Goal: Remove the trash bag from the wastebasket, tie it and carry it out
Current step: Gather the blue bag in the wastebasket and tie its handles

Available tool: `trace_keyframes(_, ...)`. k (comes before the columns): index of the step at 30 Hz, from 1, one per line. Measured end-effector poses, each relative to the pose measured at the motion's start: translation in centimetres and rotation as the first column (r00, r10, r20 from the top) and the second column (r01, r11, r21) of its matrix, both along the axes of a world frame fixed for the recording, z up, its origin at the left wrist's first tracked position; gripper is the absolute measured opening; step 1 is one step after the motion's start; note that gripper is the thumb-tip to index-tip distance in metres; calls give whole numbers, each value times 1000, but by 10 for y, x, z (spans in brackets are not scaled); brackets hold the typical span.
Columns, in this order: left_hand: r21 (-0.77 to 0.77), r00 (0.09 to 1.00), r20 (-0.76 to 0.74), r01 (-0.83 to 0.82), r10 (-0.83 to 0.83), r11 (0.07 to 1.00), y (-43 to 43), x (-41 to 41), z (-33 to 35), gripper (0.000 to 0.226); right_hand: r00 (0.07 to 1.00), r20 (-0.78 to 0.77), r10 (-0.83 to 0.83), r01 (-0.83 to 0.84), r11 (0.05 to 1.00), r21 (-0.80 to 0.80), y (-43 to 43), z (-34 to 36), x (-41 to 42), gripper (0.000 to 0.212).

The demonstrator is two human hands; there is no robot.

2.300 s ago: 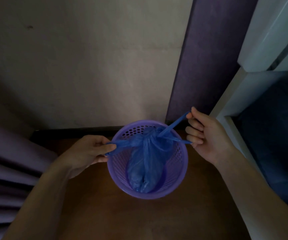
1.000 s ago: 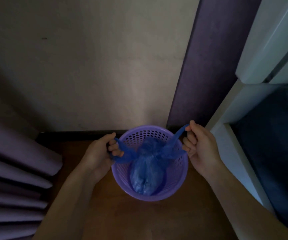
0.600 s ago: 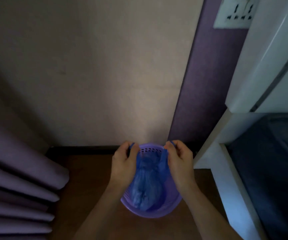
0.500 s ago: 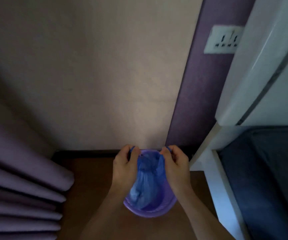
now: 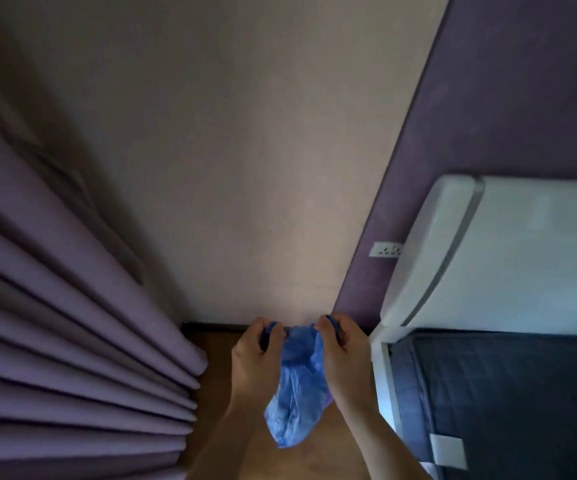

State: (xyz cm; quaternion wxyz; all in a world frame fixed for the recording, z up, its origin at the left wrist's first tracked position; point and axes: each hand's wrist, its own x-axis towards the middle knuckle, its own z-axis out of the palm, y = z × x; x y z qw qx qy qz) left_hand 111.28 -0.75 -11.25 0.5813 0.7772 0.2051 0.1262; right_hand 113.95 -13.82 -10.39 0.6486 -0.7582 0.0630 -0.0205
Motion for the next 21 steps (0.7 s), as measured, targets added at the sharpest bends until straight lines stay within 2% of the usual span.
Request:
trace_keyframes(7, -16, 996, 78, -42, 43, 999, 14, -39, 115, 33, 997, 69, -22, 26, 998, -51, 13, 111, -40, 33)
trace_keyframes(12, -20, 992, 117, -50, 52, 999, 19, -73, 131, 27, 996, 87, 18, -15, 999, -32, 27, 131, -70, 19)
trace_keyframes(17, 16, 987, 119, -112, 109, 994, 22, -104, 141, 33, 989, 111, 93, -89, 995, -41, 35, 141, -90, 20)
trace_keyframes(21, 57, 974, 105, -206, 199, 977, 26, -123, 146, 28, 971, 139, 196, -190, 980, -55, 42, 148, -93, 22)
